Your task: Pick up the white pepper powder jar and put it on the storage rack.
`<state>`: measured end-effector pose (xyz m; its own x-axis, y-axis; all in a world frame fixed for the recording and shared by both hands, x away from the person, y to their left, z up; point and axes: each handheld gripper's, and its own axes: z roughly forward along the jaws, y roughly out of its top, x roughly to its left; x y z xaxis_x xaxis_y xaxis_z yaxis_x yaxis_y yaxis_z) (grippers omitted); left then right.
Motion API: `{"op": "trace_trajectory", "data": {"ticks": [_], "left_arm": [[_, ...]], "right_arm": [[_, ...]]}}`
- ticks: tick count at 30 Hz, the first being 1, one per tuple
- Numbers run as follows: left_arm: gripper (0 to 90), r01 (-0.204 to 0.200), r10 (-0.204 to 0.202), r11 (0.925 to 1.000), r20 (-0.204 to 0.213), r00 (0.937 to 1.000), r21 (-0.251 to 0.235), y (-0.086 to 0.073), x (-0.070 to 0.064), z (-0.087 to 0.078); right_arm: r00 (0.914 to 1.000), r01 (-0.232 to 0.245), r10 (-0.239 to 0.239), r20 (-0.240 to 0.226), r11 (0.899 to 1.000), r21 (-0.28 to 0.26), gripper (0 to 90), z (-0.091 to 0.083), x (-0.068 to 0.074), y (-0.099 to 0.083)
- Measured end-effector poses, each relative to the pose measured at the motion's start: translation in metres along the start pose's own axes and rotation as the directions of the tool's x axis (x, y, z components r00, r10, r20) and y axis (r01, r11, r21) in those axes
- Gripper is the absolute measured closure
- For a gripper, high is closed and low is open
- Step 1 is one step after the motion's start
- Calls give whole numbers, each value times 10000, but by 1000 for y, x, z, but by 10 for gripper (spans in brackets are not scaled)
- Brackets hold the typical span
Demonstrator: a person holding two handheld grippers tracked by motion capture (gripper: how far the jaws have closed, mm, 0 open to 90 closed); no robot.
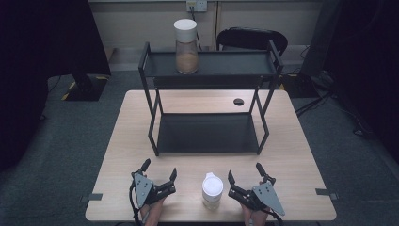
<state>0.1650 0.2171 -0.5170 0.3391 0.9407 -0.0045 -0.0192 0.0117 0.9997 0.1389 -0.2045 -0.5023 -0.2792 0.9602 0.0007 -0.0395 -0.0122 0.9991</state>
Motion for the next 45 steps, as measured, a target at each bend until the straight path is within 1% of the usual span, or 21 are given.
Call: {"op": "trace_trajectory", "data": {"ticks": [3,6,8,10,13,15,17,22,24,28,30,36,39,42,45], "left_arm": [[17,4,-4,10000,-85,10000,-2,0,-2,0],[16,1,-1,10000,-52,10000,-5,0,-1,0],[16,-2,2,10000,-55,10000,-4,0,-1,0],[16,-1,1,10000,-56,10000,-4,0,-1,0],[17,-2,2,10000,-77,10000,-2,0,-1,0],[16,-5,5,10000,-75,10000,1,0,-1,0],[16,-6,6,10000,-79,10000,1,0,-1,0],[17,-2,2,10000,-81,10000,-3,0,-1,0],[17,16,-16,10000,-89,10000,-3,0,-2,0],[18,16,-16,10000,-109,9999,-4,0,-2,0],[18,10,-10,10000,-109,9999,-4,0,-2,0],[19,-4,4,10000,-124,9999,-2,0,-2,0],[19,0,0,10000,-125,9999,-3,0,-2,0],[20,1,-1,10000,-138,9999,-1,0,-2,0],[20,2,-2,10000,-135,9999,-4,0,-2,0]], "right_arm": [[10000,-45,47,61,9998,-171,17,-5,2,4],[9999,-139,140,18,9995,-291,17,-10,4,11],[9997,-226,224,-62,9989,-403,18,-14,5,18],[9996,-213,203,-173,9980,-595,20,-18,6,23],[9991,-230,204,-369,9972,-717,28,-23,10,33],[9990,-154,124,-420,9973,-720,39,-25,13,37],[9981,-168,129,-604,9977,-659,55,-27,17,42],[9960,-92,37,-890,9980,-618,56,-32,27,42],[9948,-129,69,-1018,9982,-583,59,-33,30,41],[9924,-6,-61,-1227,9985,-544,73,-34,38,41],[9905,149,-217,-1358,9986,-509,84,-34,41,40],[9848,184,-226,-1724,9995,-263,95,-33,49,36],[9836,373,-401,-1757,9991,-193,96,-33,55,34],[9822,443,-444,-1823,9990,-46,106,-32,58,31],[9817,692,-688,-1777,9976,-40,140,-31,62,24]]}}
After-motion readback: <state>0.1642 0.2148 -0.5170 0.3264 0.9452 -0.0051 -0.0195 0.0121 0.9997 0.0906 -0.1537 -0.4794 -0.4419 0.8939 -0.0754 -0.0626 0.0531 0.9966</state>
